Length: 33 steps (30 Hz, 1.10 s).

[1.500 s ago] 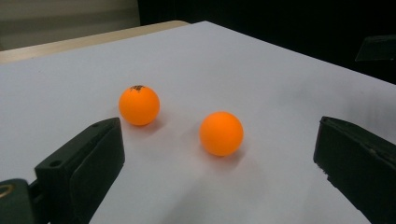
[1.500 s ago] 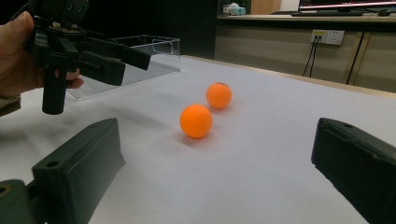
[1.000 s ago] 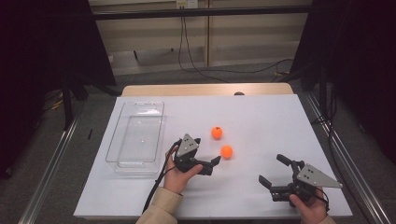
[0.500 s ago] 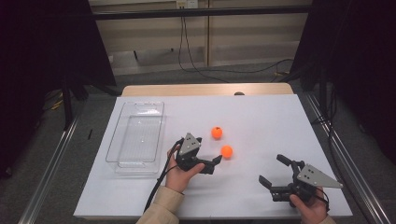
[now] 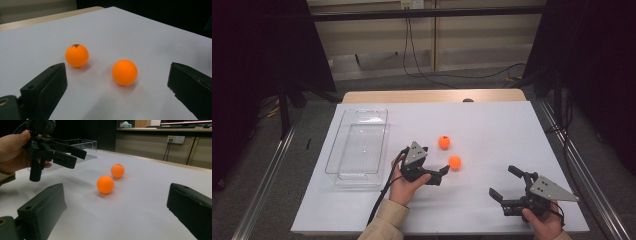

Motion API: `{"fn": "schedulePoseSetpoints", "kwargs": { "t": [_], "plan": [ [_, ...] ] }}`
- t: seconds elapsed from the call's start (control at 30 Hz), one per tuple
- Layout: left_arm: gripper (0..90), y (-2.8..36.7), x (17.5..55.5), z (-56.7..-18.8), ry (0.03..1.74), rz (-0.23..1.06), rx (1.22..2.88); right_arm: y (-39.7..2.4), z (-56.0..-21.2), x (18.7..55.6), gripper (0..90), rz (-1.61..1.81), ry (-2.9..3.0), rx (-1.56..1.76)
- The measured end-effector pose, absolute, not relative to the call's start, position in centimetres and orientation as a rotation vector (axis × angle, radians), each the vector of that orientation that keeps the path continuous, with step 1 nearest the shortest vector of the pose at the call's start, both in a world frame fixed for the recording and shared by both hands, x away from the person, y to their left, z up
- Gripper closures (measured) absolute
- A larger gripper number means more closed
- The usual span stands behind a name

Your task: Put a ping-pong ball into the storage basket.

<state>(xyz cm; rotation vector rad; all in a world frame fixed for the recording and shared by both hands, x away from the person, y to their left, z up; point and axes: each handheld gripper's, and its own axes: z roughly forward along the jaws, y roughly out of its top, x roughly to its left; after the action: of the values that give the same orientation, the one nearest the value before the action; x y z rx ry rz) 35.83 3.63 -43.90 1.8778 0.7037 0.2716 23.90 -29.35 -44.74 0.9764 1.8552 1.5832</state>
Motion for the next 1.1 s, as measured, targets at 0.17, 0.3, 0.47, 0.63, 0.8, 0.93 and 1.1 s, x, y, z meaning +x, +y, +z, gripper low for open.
{"fn": "schedulePoseSetpoints", "kwargs": {
  "t": [0.17, 0.3, 0.47, 0.63, 0.8, 0.93, 1.1],
  "plan": [
    [2.6, 3.5, 36.0, -44.0, 0.704, 0.275, 1.879, -29.3, -44.7, 23.9, 1.3, 1.583, 1.856, 0.976],
    [2.6, 3.4, 36.1, -44.1, 0.703, 0.277, 1.881, -29.3, -44.7, 23.9, 1.3, 1.583, 1.856, 0.976],
    [2.6, 3.1, 36.2, -44.0, 0.697, 0.28, 1.894, -29.4, -44.8, 23.9, 1.3, 1.583, 1.856, 0.974],
    [2.5, 2.7, 36.3, -44.0, 0.692, 0.277, 1.9, -29.4, -44.8, 23.9, 1.3, 1.583, 1.857, 0.974],
    [2.5, 2.4, 36.4, -44.1, 0.691, 0.273, 1.904, -29.4, -44.7, 23.9, 1.3, 1.585, 1.856, 0.974],
    [2.5, 2.1, 36.5, -44.1, 0.684, 0.278, 1.914, -29.4, -44.7, 23.9, 1.3, 1.586, 1.857, 0.973],
    [2.4, 1.8, 36.7, -44.2, 0.69, 0.271, 1.927, -29.4, -44.7, 23.9, 1.3, 1.585, 1.856, 0.975]
  ]
}}
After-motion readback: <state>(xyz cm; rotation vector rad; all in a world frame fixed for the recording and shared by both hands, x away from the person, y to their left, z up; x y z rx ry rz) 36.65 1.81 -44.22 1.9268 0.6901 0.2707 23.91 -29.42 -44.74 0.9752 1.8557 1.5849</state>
